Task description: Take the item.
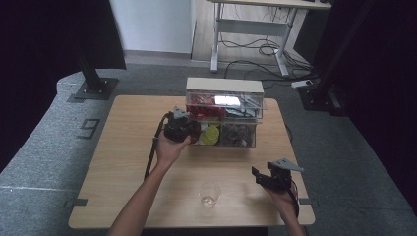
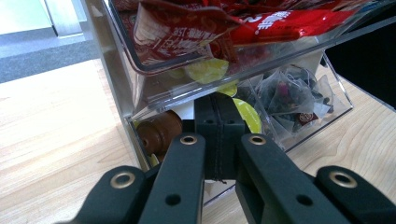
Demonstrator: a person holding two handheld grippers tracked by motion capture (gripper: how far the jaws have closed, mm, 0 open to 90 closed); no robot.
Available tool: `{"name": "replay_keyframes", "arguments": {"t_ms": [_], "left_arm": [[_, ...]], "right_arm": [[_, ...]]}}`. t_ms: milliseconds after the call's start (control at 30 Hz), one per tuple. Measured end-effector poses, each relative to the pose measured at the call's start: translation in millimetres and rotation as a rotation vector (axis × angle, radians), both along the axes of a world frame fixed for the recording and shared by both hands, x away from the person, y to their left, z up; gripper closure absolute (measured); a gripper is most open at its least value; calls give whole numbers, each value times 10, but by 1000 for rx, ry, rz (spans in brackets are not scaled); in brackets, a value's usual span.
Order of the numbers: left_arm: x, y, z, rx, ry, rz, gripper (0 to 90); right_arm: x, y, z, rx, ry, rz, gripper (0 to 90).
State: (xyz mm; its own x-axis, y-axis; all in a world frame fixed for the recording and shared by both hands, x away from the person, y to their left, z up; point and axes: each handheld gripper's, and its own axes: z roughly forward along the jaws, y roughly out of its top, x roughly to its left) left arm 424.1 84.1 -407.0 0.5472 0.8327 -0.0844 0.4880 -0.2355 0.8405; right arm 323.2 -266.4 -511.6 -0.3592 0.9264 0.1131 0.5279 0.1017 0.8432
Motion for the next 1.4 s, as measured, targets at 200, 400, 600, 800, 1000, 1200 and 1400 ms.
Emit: {"name": "replay_keyframes", "arguments": {"t_ms": [200, 400, 600, 800, 1000, 1200, 1400], "left_arm": [[-3, -4, 3, -1, 0, 0, 896], [-1, -29, 4, -10, 5, 0, 896], [7, -64, 12, -3, 9, -6, 896], [11, -75, 9, -6, 10, -10, 896], [13, -108, 6, -8, 11, -14, 895], [15, -104, 12, -6, 16, -15, 892], [12, -100, 8, -12, 14, -11, 890]], "right_arm": [[76, 39, 121, 5, -23, -2, 287], [120, 73, 228, 12, -36, 7, 286], [160, 122, 314, 10, -36, 24, 295], [205, 166, 365, 20, -32, 20, 285], [271, 215, 414, 30, -28, 16, 278], [308, 268, 477, 33, -48, 29, 314], [338, 304, 555, 47, -70, 60, 373]]}}
